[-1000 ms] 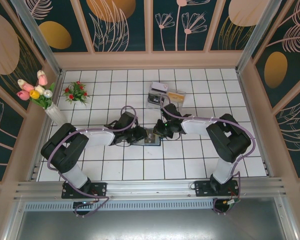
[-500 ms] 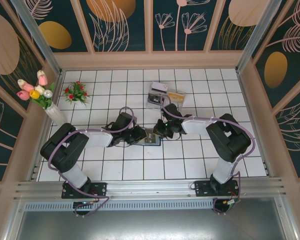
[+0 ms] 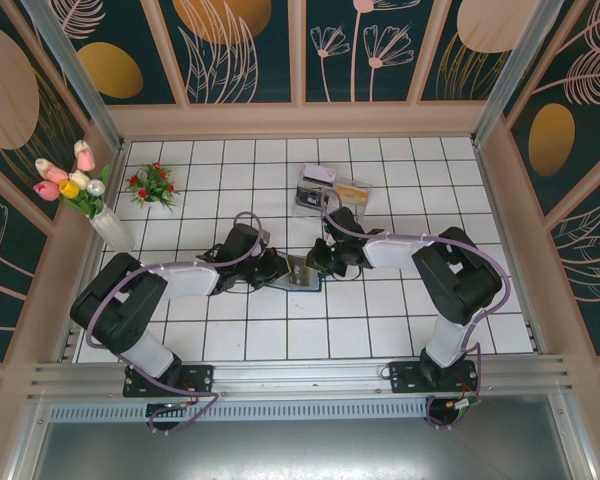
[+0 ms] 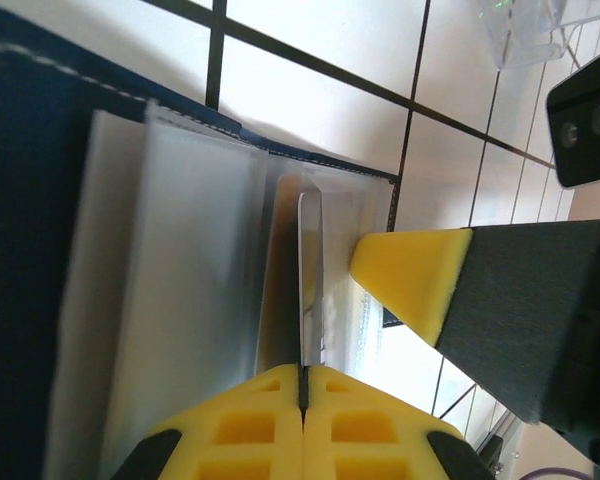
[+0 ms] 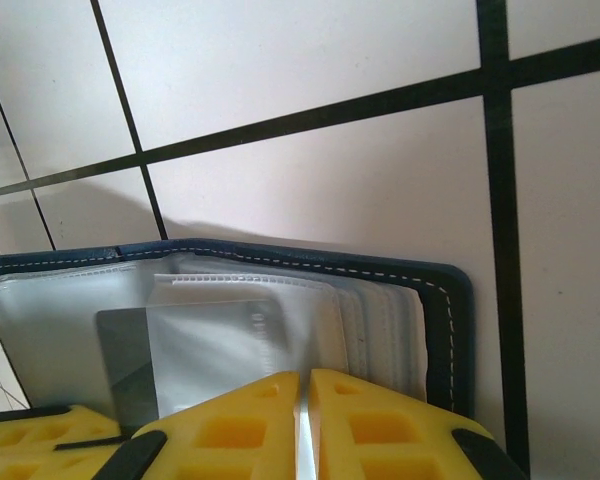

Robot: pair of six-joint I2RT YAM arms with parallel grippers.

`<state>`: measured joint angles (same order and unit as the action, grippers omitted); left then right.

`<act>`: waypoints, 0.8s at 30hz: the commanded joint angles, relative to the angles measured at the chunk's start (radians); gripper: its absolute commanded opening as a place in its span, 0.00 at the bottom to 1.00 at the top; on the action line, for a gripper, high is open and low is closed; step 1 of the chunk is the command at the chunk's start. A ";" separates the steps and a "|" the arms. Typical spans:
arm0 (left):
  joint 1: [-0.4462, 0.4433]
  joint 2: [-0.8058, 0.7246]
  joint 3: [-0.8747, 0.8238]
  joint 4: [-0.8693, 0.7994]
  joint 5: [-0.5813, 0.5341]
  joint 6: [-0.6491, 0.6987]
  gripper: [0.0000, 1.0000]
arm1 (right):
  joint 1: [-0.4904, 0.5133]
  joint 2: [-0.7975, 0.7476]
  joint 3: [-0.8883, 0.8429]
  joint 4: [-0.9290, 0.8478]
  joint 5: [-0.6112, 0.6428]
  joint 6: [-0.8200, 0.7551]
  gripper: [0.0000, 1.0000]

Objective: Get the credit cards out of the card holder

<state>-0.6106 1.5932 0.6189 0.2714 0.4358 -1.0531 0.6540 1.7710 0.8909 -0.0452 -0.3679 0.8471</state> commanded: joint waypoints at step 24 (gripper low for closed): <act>0.026 -0.286 0.046 -0.370 -0.217 0.169 0.00 | -0.025 -0.136 -0.004 0.099 -0.032 -0.046 0.26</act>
<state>-0.5934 1.3426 0.6270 -0.0338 0.2584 -0.9195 0.6399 1.7149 0.8871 -0.0219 -0.3866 0.8307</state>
